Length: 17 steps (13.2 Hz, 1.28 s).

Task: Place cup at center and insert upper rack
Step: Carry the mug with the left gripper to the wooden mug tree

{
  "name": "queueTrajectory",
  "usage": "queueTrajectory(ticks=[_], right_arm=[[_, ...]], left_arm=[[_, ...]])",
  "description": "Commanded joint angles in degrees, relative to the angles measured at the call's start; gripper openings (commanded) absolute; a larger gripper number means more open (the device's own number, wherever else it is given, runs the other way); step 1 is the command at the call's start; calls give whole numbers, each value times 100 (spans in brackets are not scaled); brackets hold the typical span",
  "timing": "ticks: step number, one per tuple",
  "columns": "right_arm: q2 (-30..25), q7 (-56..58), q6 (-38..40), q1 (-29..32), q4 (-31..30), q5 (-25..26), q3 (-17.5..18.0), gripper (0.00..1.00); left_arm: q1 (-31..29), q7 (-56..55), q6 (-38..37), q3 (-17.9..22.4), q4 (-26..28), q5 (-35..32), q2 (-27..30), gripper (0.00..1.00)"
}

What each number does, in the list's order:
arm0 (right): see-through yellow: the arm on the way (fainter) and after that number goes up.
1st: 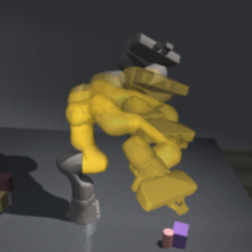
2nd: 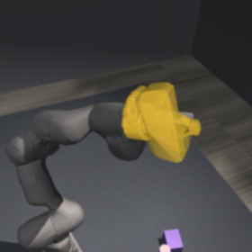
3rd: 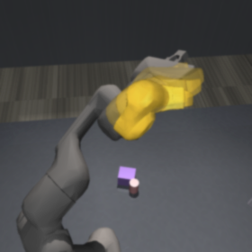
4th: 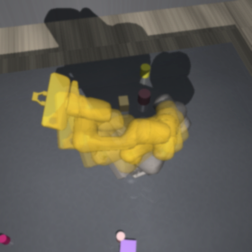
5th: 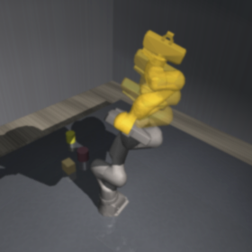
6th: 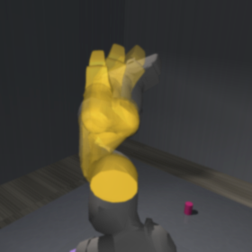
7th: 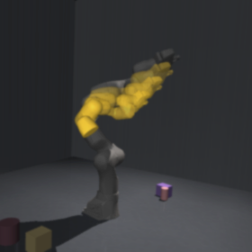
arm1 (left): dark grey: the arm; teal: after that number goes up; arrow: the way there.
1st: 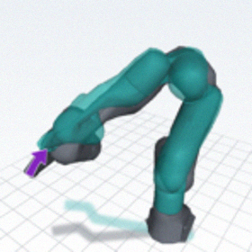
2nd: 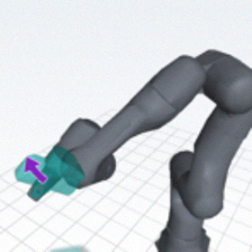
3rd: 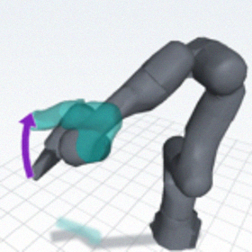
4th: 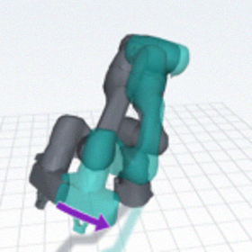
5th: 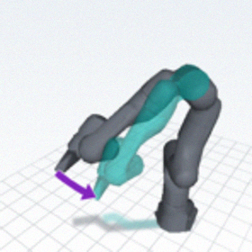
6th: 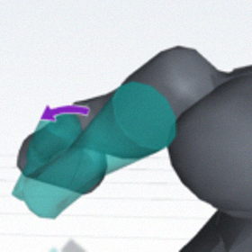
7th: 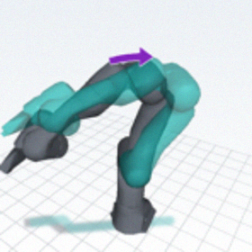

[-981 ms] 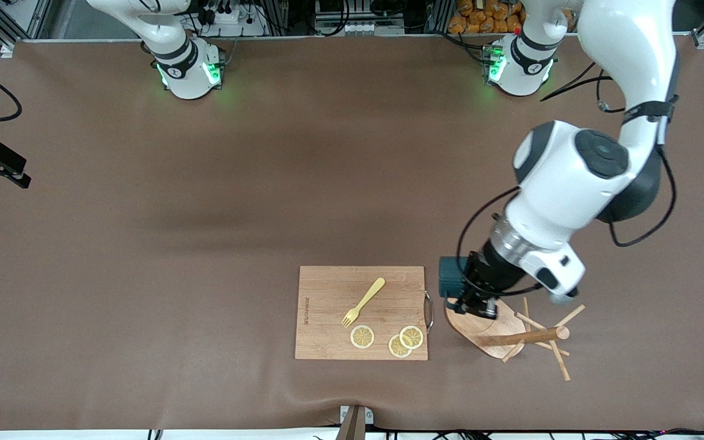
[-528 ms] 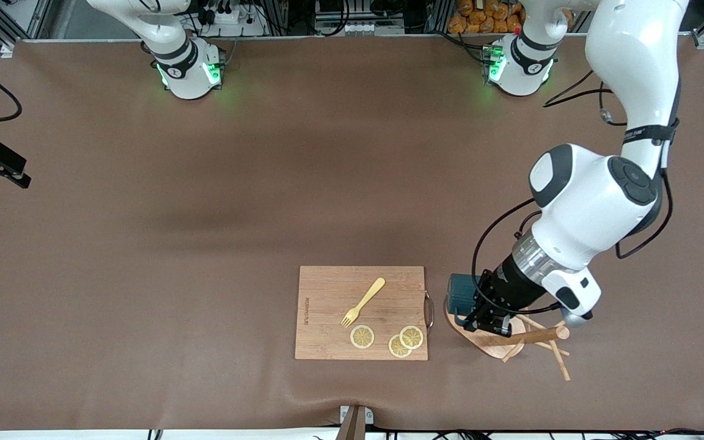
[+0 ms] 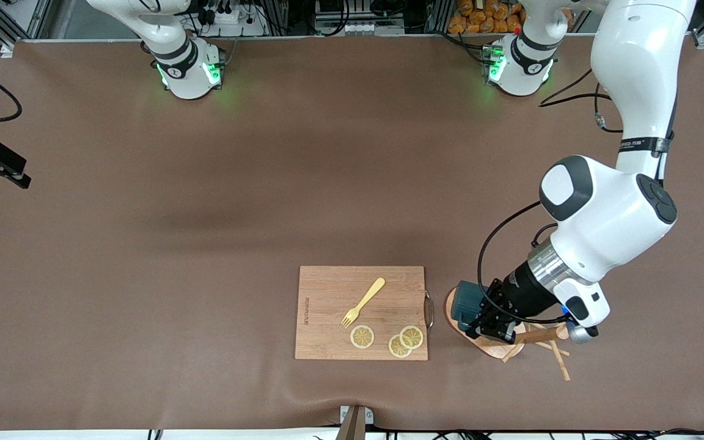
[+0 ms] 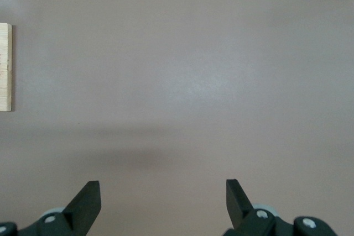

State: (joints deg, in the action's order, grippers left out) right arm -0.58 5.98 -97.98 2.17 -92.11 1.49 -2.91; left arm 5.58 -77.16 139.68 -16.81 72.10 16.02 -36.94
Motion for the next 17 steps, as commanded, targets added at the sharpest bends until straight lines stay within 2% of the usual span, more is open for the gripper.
queueTrajectory(ticks=[1,17], right_arm=[[67,8,42,73,123,17,36,100],[67,-9,42,56,132,17,36,100]], left_arm=[[-100,140,41,-16,111,147,47,0],[-592,96,41,19,331,68,-67,0]])
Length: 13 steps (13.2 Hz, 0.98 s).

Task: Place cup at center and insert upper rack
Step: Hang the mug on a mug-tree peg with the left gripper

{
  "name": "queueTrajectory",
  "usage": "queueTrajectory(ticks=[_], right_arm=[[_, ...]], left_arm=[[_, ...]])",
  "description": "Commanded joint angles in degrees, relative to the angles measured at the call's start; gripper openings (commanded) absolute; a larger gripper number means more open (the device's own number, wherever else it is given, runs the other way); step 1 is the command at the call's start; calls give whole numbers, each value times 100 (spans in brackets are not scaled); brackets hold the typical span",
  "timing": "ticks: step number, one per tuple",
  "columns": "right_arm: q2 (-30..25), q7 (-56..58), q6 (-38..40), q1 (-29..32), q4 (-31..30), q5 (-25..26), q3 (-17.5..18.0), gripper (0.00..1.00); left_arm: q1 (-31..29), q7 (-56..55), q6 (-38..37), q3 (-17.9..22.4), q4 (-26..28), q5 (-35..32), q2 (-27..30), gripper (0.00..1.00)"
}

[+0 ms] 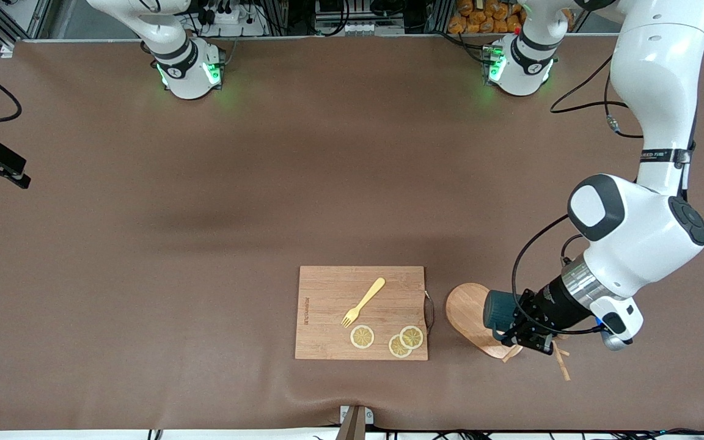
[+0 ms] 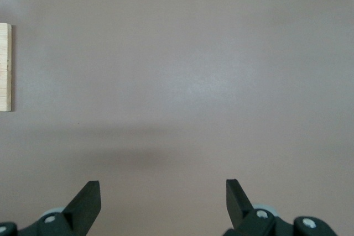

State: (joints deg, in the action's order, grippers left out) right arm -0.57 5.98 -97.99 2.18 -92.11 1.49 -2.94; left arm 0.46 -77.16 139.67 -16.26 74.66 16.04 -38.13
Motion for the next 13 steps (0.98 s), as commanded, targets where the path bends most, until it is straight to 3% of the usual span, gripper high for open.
queueTrajectory(ticks=[1,4,5,6,7,13], right_arm=[[66,-9,43,55,132,18,39,100],[66,-9,43,55,132,18,39,100],[66,-9,34,55,132,18,39,100],[66,-9,34,55,132,18,39,100],[66,-9,34,63,132,18,39,100],[66,-1,34,64,132,18,39,100]], left_arm=[[-99,70,34,-35,75,75,51,0],[-196,87,34,-35,66,75,51,0],[-213,79,34,-35,75,83,51,20],[-231,122,43,-35,75,101,51,75],[-205,96,43,-35,75,84,43,100],[-336,87,-141,-35,189,48,332,100]])
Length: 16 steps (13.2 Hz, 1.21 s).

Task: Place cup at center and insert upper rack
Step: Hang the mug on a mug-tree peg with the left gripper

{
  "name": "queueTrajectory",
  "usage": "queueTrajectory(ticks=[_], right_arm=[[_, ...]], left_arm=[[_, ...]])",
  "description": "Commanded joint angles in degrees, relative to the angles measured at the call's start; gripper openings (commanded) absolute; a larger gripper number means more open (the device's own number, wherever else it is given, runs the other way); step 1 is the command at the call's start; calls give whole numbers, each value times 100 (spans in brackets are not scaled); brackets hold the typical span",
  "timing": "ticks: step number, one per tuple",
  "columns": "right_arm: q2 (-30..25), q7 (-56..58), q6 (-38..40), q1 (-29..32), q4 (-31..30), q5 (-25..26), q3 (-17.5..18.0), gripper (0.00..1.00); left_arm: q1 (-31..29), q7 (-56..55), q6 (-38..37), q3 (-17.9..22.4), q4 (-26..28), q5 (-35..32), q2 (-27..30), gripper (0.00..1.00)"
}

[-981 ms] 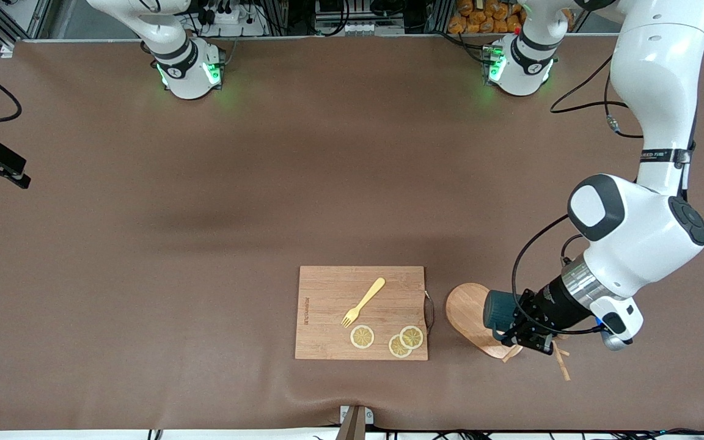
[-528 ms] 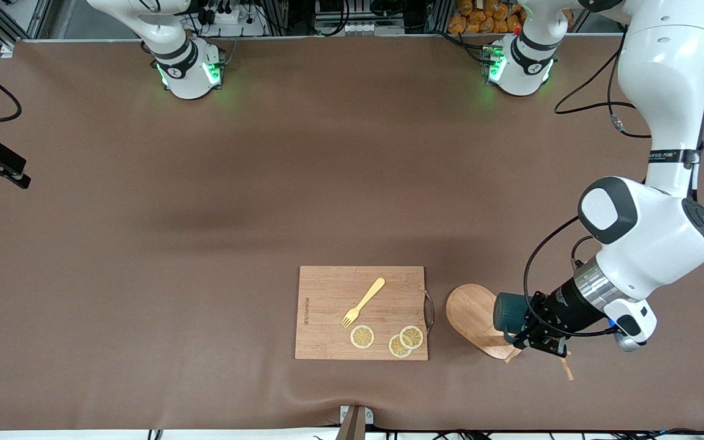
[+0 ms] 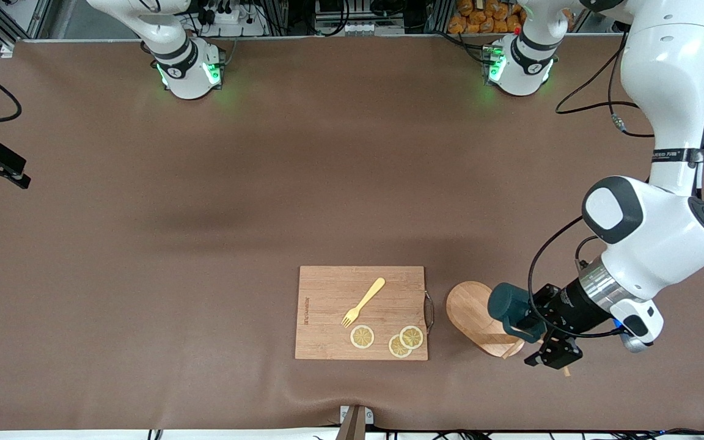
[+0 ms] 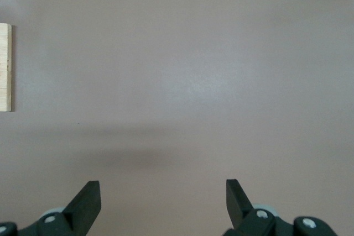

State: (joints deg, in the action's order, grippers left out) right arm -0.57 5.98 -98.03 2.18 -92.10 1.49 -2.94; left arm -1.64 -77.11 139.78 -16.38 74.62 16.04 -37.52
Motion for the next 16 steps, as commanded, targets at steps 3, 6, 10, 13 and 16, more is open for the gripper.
queueTrajectory(ticks=[3,6,10,13,16], right_arm=[[66,-1,38,63,131,18,39,100],[66,-9,38,63,131,18,39,100],[66,-18,38,63,131,9,39,100],[66,-27,38,63,131,-104,39,100],[66,-9,38,81,131,-246,31,100]], left_arm=[[-134,91,-467,4,211,-152,570,100],[-152,109,-1161,-5,202,-855,860,100],[-335,1431,-2277,-31,508,-1279,1456,100],[-530,2741,-2464,-31,1333,-1270,2273,100],[-627,3980,-3093,-23,1740,-1279,2845,100]])
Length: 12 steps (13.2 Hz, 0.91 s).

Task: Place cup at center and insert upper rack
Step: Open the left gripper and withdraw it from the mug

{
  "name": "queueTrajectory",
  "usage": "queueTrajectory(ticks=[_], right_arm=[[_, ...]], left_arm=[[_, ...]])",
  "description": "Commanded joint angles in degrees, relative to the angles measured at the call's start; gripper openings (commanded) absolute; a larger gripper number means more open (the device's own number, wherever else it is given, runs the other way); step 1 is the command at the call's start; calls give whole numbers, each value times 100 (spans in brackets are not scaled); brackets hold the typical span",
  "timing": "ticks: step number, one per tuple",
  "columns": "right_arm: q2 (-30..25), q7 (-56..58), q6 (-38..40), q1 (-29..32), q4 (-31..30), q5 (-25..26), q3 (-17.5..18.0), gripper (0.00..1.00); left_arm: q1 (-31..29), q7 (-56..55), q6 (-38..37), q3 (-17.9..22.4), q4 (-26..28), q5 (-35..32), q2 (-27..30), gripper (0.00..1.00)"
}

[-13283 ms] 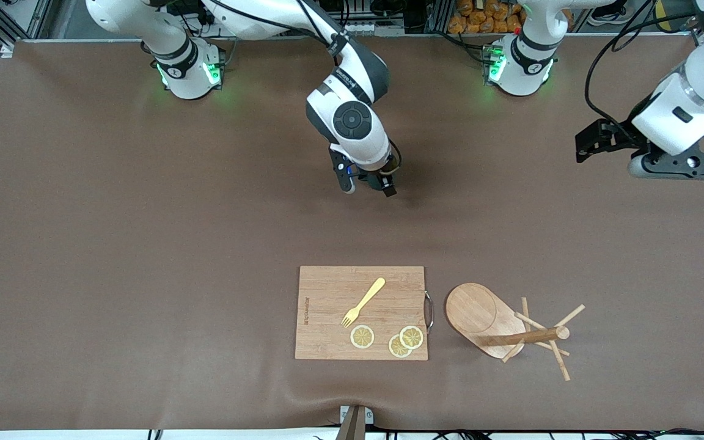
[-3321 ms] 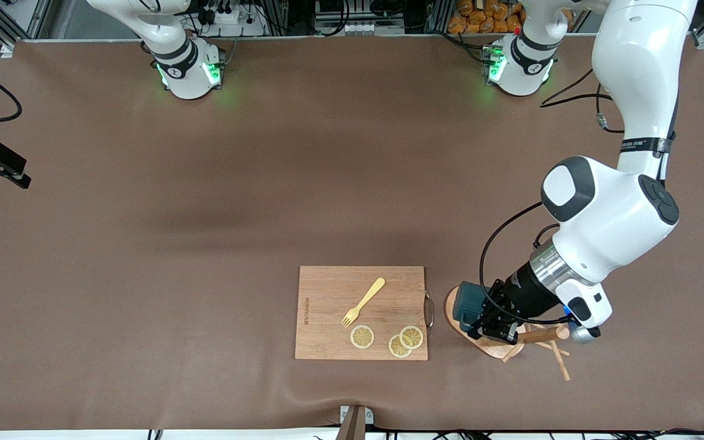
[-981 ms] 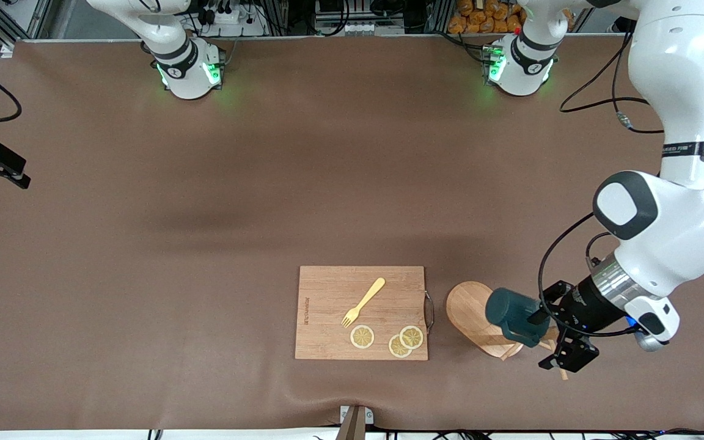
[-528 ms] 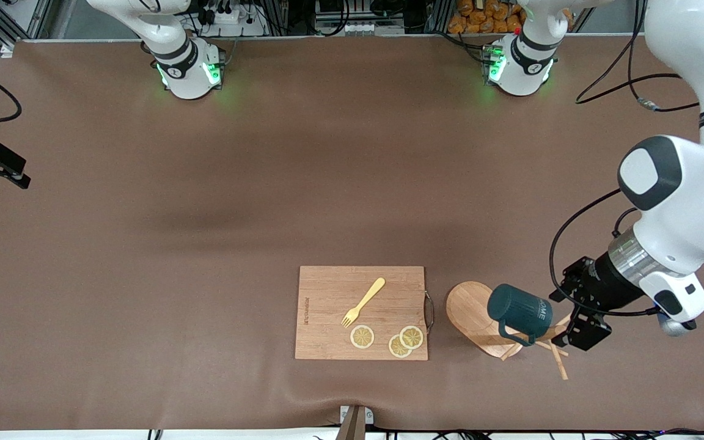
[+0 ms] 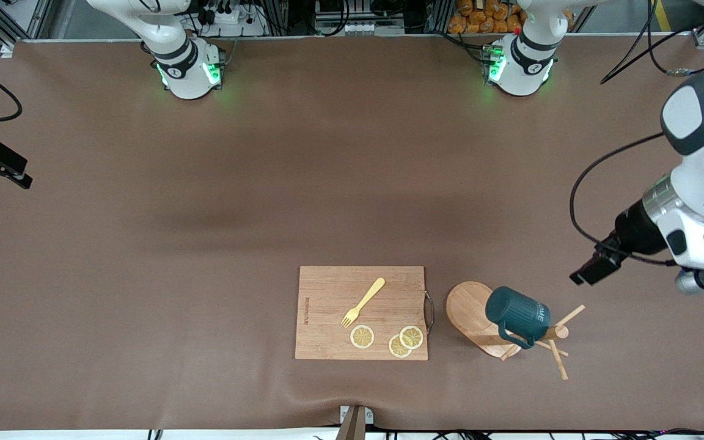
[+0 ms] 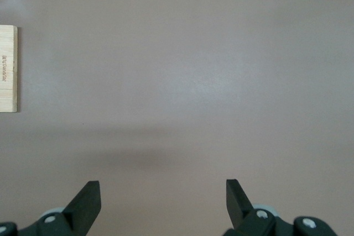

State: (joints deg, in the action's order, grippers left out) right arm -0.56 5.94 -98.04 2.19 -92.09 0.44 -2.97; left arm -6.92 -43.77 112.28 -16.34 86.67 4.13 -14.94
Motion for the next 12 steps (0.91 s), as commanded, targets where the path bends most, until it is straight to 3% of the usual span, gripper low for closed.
queueTrajectory(ticks=[1,6,7,10,12], right_arm=[[65,-6,40,80,130,-140,33,100],[65,-6,49,80,130,-140,33,100],[65,-6,49,80,130,-140,33,100],[65,-14,57,80,130,-140,33,100],[48,-14,57,63,130,-140,42,100]], left_arm=[[-204,1138,-721,-18,527,-88,728,100],[-486,3055,-1840,51,509,-184,1335,100],[-321,3302,-1946,356,526,-185,1562,100],[1075,4191,-2464,1841,492,-193,1880,100],[1228,4376,-2859,1880,369,-211,1942,100]])
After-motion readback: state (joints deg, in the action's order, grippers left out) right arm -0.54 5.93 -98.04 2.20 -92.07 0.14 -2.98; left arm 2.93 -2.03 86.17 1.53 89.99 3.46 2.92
